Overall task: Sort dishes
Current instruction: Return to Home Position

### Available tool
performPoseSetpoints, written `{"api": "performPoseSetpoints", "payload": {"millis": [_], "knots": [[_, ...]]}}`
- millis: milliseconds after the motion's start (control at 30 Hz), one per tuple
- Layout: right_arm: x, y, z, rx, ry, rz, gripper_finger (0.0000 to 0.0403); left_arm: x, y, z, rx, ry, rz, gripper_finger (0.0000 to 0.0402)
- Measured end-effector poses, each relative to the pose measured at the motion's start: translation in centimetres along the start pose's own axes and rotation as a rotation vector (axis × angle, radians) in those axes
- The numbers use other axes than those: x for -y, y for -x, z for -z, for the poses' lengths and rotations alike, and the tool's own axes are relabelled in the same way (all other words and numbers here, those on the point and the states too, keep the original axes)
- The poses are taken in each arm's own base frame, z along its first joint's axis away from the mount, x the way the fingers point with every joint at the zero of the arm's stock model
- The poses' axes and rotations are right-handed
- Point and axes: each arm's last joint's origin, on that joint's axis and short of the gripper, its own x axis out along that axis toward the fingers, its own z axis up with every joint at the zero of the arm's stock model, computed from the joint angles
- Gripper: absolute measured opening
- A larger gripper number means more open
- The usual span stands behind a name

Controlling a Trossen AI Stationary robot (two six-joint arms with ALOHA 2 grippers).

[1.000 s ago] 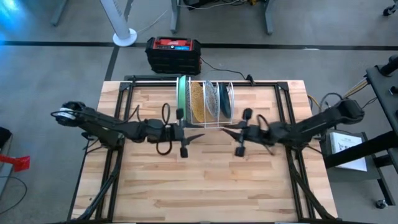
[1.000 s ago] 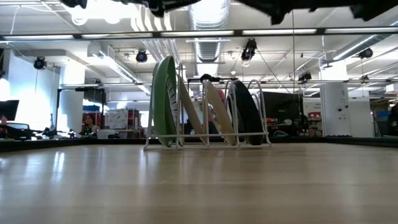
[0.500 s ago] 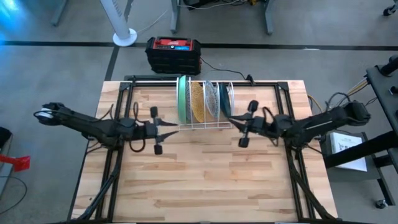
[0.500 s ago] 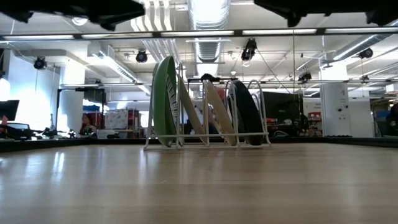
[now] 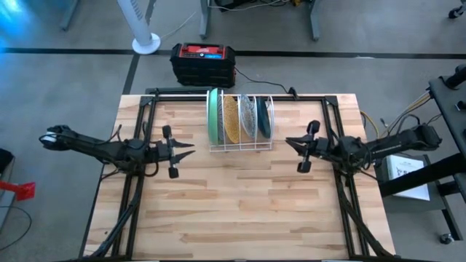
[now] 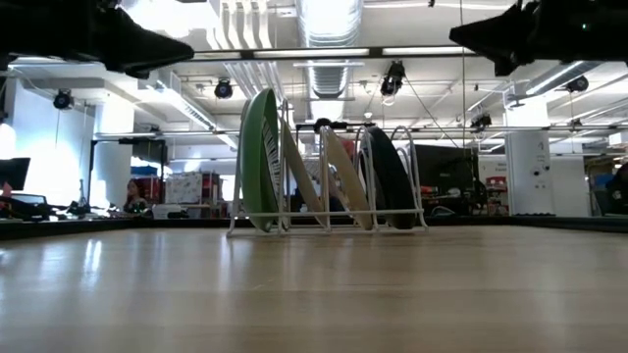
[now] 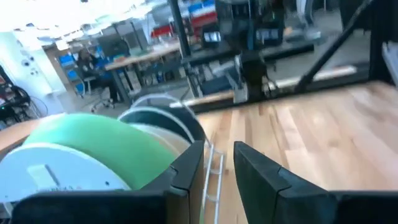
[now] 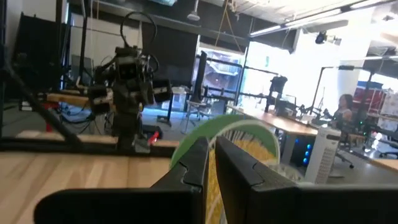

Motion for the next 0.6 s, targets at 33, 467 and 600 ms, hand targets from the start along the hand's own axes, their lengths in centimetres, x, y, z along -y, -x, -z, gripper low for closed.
{"api": "performPoseSetpoints", "payload": {"millis": [33,467,600], "knots": [[0.0,0.3,0.4,-0.007,0.000,-0.002,0.0019,0.0,0.1,0.1,0.016,0.009,-0.005,0.0077],[0.0,1.7,2.5,-0.031,0.007,-0.009,0.0018,-0.4,0.7,3.0,0.016,0.039,-0.060,0.0077],[0.3,2.3,2.5,0.006,-0.013,0.000,0.0018,-0.4,1.0,3.2,0.026,0.047,-0.063,0.0077]]}}
